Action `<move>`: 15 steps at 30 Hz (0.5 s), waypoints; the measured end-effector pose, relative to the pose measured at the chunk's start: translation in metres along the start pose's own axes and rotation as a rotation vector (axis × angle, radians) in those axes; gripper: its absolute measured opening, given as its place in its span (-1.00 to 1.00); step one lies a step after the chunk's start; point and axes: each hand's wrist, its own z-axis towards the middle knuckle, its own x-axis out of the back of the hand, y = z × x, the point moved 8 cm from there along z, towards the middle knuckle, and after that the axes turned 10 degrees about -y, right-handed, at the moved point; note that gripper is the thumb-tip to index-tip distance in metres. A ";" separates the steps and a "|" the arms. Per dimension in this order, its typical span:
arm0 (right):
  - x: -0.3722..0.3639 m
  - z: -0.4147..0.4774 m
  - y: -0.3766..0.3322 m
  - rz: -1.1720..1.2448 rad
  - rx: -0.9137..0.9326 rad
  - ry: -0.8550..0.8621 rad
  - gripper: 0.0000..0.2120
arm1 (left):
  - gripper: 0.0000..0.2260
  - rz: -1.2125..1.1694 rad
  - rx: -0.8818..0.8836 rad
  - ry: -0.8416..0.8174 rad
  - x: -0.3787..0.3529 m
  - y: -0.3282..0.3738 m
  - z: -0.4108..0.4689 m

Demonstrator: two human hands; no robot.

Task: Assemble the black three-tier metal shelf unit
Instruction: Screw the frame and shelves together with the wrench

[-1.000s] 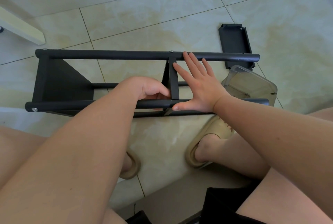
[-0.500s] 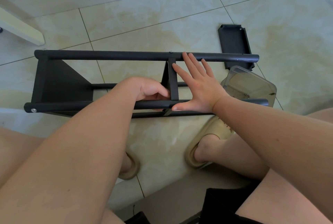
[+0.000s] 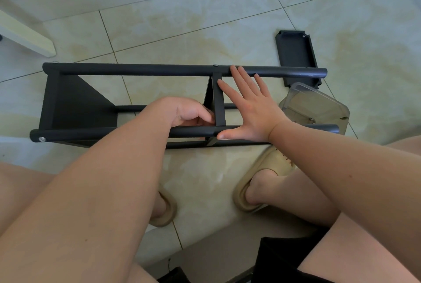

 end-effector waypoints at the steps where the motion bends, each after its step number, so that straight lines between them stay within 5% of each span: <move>1: 0.000 0.000 0.000 0.001 -0.001 -0.001 0.16 | -0.79 -0.015 0.000 -0.003 0.000 0.000 0.000; 15: 0.001 0.000 0.000 0.009 -0.006 -0.006 0.17 | -0.81 -0.015 0.014 0.003 0.000 -0.001 -0.001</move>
